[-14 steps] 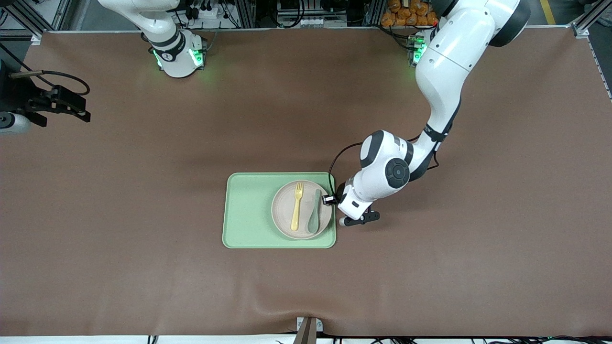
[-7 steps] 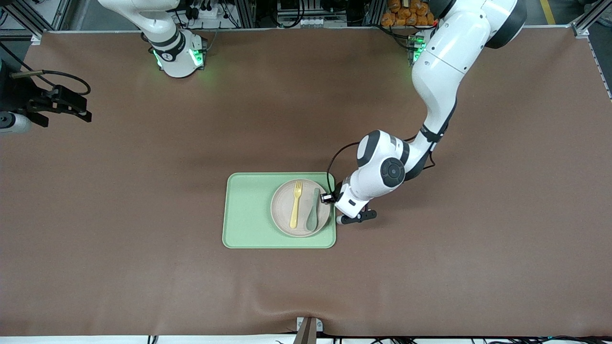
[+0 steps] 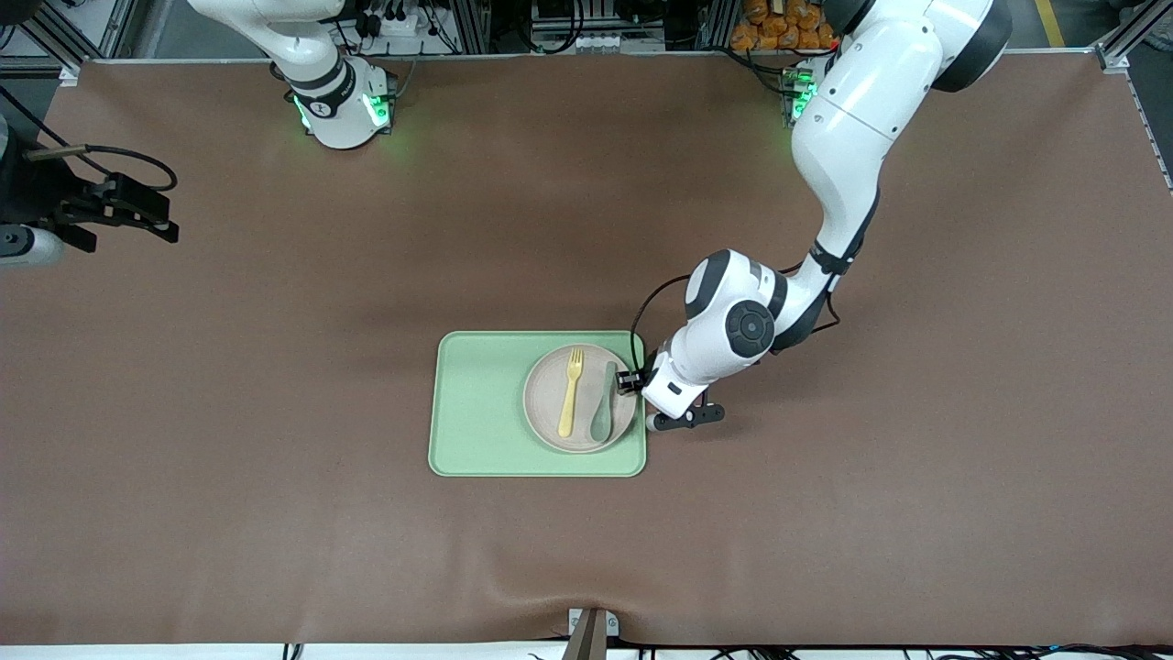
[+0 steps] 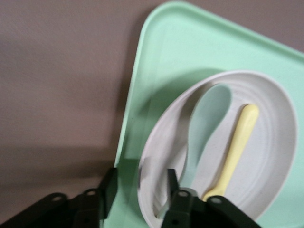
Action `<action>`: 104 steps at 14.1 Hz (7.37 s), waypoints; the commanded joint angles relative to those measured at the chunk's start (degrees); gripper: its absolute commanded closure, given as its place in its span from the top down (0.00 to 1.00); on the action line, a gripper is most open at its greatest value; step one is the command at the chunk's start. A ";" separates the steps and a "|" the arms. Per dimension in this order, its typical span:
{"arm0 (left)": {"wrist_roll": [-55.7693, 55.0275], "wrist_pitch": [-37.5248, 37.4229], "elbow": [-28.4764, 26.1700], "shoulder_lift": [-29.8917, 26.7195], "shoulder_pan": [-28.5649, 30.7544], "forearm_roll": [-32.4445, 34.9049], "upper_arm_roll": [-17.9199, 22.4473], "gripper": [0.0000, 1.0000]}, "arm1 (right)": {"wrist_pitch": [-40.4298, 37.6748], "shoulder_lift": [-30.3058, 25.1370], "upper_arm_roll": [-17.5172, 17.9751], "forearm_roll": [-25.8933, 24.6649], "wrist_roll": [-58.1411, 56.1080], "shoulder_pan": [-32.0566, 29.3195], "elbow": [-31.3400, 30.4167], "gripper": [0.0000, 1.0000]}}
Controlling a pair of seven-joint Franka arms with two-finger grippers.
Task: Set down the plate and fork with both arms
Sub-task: 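Open the left gripper to release the plate on the tray, then raise the left gripper away while the right gripper moves toward the tray, then lower the right gripper over the yellow fork on the plate, then close the right gripper on the yellow fork's handle, then lift the fork out of the plate and move it beside the plate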
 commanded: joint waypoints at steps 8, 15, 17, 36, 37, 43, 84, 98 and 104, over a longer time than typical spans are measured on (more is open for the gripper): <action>-2.10 -36.28 -0.48 -28.13 10.39 9.78 5.24 1.00 | 4.87 4.51 0.83 5.26 0.10 3.53 1.60 1.00; 11.41 -52.93 -1.62 -43.35 21.19 17.88 4.71 1.00 | 10.07 13.63 0.83 6.49 17.04 13.90 8.43 1.00; 13.45 -53.21 -3.89 -46.69 23.40 17.79 4.71 1.00 | 12.78 17.33 0.83 6.58 19.60 15.75 10.99 1.00; 21.98 -46.88 -8.29 -47.49 28.42 13.48 4.89 1.00 | 39.51 49.77 0.22 -3.70 38.68 34.04 20.14 0.68; 21.98 -45.92 -9.17 -47.84 28.33 13.48 4.89 1.00 | 39.95 50.30 0.13 -3.97 38.77 34.82 20.14 0.64; 21.72 -45.65 -10.41 -47.76 27.80 13.48 4.45 1.00 | 40.04 52.23 0.13 -6.60 40.60 36.40 19.61 0.60; 21.10 -45.74 -13.93 -49.16 27.89 13.48 4.01 1.00 | 40.22 50.84 1.18 -6.08 45.10 32.82 19.88 0.09; 20.93 -45.47 -13.93 -50.83 27.98 13.48 2.35 1.00 | 52.08 37.92 2.50 0.60 27.69 22.44 -8.06 0.09; 21.89 -45.47 -14.10 -51.97 27.98 14.09 1.99 1.00 | 57.18 37.74 2.41 0.51 27.61 22.44 -11.85 0.09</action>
